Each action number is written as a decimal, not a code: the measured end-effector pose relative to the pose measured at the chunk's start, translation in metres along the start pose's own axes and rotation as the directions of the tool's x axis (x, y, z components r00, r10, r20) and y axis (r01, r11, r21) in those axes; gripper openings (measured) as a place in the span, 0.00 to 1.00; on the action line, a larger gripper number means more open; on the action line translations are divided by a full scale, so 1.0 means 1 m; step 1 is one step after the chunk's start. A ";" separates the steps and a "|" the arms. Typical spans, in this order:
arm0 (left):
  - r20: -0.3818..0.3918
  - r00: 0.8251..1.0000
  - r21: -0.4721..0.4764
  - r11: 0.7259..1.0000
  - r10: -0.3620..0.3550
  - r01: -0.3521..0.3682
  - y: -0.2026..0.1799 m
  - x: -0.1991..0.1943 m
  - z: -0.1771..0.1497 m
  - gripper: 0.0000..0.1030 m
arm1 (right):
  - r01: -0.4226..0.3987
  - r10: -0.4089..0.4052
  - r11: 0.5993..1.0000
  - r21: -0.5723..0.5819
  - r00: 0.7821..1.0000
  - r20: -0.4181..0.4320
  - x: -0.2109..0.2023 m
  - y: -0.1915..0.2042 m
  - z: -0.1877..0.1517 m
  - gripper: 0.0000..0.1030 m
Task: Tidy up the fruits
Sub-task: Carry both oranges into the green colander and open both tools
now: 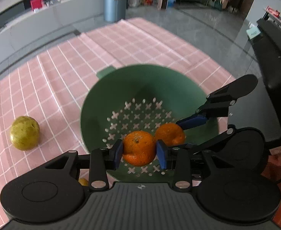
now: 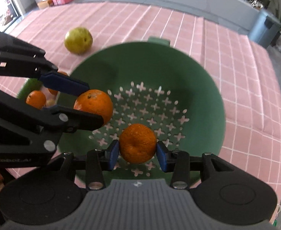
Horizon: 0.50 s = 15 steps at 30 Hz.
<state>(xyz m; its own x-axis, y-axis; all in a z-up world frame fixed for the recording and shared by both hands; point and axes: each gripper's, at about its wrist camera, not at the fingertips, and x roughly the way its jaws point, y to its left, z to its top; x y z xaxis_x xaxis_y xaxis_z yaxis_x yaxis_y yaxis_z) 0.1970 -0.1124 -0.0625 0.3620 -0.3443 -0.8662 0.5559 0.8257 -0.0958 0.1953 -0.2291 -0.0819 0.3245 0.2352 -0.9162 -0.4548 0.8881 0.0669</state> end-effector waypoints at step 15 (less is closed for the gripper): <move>-0.086 0.994 0.017 0.998 0.063 -0.062 -0.003 0.025 0.004 0.43 | 0.029 -0.031 0.998 -0.048 0.998 -0.049 0.013 0.012 0.006 0.46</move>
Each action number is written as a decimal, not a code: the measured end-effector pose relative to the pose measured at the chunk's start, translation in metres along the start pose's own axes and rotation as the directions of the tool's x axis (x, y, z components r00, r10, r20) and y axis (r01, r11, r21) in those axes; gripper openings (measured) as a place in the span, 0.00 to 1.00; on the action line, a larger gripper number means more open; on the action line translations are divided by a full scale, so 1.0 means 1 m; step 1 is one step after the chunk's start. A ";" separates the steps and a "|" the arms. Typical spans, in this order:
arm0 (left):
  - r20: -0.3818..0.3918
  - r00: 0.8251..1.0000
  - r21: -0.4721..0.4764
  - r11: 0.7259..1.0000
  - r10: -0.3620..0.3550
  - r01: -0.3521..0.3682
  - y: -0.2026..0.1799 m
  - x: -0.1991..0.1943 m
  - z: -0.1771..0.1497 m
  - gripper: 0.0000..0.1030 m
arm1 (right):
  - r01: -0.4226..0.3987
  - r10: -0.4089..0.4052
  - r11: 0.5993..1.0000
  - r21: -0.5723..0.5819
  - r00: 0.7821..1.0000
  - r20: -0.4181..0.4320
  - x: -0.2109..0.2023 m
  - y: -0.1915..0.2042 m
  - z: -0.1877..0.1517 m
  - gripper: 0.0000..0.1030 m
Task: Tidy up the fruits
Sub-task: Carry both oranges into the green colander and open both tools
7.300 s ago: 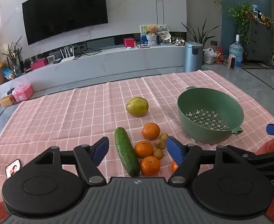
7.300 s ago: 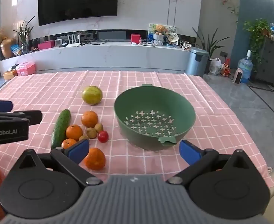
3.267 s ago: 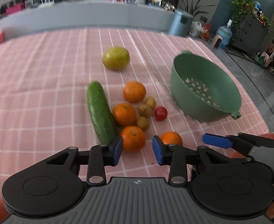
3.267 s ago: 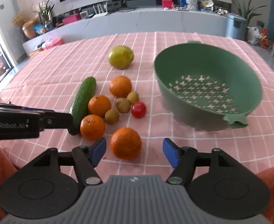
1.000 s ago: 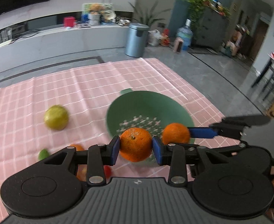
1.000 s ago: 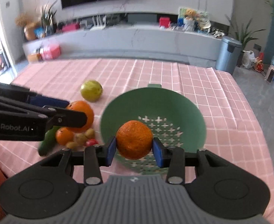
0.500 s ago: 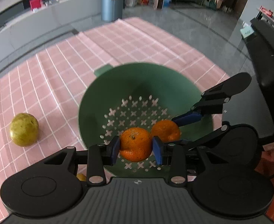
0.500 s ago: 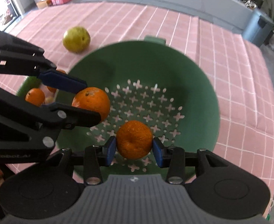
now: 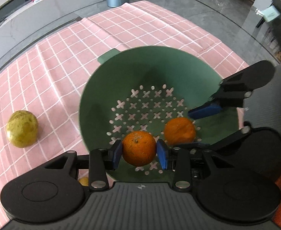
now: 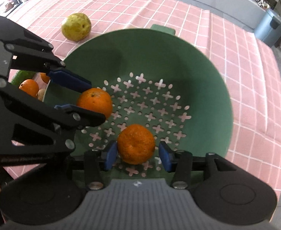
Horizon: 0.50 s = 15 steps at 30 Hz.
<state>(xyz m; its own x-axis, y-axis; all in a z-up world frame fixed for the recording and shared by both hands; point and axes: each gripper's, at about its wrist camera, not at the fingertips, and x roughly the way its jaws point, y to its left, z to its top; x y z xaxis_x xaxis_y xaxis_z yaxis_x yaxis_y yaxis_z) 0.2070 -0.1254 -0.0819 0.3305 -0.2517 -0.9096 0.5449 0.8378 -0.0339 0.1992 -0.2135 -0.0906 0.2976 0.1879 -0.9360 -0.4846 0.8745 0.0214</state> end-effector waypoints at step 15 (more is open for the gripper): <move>0.228 0.973 -0.065 0.997 0.047 -0.033 0.008 -0.105 -0.039 0.50 | 0.086 -0.130 0.984 0.158 0.948 0.292 -0.093 0.032 -0.031 0.61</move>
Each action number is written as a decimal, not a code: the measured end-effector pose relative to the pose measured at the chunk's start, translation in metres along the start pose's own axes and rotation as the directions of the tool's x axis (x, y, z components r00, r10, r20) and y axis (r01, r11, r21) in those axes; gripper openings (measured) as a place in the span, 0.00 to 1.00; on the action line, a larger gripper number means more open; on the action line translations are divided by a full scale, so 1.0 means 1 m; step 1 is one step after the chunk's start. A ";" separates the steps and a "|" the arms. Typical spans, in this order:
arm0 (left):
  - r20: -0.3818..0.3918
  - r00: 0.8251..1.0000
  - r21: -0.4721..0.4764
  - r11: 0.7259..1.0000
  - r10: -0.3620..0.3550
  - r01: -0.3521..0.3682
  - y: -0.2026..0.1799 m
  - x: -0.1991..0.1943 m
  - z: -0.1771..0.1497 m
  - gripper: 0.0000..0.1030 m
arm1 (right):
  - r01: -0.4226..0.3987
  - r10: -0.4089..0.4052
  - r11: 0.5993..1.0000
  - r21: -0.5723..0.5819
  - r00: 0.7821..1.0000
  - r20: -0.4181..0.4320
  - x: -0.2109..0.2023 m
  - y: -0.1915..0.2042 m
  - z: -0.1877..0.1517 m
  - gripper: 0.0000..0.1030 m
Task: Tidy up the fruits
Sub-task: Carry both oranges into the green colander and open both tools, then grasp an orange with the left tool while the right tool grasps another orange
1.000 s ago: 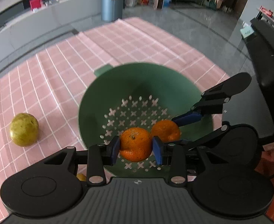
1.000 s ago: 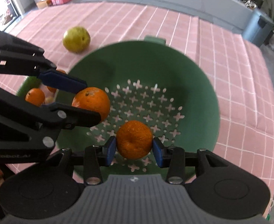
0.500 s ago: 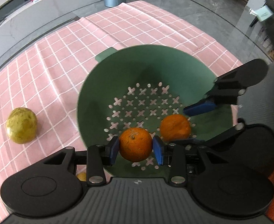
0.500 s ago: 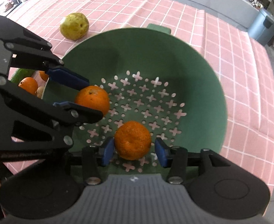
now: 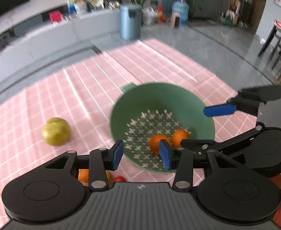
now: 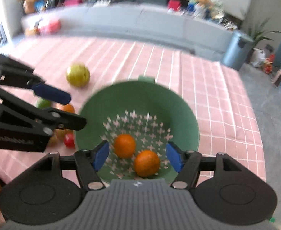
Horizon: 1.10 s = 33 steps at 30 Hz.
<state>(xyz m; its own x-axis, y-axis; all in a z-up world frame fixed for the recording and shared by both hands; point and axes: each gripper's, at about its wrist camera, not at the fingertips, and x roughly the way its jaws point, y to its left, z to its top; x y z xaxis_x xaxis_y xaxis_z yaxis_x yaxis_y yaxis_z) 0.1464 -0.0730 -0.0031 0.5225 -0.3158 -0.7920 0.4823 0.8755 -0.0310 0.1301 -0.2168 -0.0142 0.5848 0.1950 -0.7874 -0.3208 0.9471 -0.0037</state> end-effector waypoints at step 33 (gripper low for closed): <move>0.051 0.998 -0.021 0.999 0.042 -0.041 0.065 -0.041 -0.095 0.50 | -0.112 0.111 0.994 -0.004 0.977 0.183 0.004 0.100 -0.035 0.57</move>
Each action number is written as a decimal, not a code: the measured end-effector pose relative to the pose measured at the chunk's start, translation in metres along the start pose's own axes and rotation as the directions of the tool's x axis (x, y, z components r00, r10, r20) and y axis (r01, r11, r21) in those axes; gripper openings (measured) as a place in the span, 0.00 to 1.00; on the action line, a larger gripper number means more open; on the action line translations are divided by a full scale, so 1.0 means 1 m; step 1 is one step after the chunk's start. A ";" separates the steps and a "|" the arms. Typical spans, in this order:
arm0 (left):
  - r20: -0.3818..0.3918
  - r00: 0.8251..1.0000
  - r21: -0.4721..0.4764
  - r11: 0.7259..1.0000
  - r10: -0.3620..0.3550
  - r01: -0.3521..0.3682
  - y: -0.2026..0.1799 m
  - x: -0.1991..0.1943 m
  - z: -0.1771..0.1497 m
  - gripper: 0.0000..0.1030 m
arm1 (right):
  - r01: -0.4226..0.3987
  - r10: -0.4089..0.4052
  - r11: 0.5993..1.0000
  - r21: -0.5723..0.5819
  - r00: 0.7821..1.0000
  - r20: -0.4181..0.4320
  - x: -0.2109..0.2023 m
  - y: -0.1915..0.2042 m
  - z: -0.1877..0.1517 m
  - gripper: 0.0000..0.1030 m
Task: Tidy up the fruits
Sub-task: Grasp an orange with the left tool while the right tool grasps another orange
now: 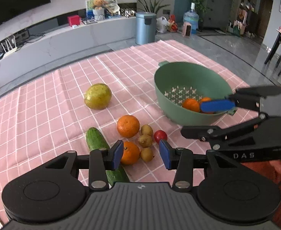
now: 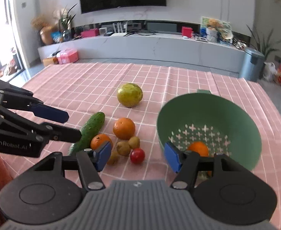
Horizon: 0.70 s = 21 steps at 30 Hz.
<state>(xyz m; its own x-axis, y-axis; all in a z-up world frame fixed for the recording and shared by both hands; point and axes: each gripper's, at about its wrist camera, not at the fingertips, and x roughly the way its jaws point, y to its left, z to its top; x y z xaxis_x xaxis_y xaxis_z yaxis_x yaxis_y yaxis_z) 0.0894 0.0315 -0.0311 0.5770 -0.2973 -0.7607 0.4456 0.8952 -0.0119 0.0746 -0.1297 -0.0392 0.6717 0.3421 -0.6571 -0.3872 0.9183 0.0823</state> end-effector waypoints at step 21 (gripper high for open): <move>-0.247 0.968 0.190 0.976 -0.054 0.103 0.020 0.081 0.009 0.50 | -0.183 0.134 0.900 -0.396 0.980 -0.148 0.070 0.002 0.051 0.52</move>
<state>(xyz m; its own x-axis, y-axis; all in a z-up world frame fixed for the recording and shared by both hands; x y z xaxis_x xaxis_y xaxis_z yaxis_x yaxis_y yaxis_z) 0.1510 0.0229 -0.0871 0.3655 -0.2543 -0.8954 0.6244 0.7804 0.0333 0.1529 -0.0942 -0.0469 0.5127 0.4284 -0.7441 -0.7214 0.6848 -0.1028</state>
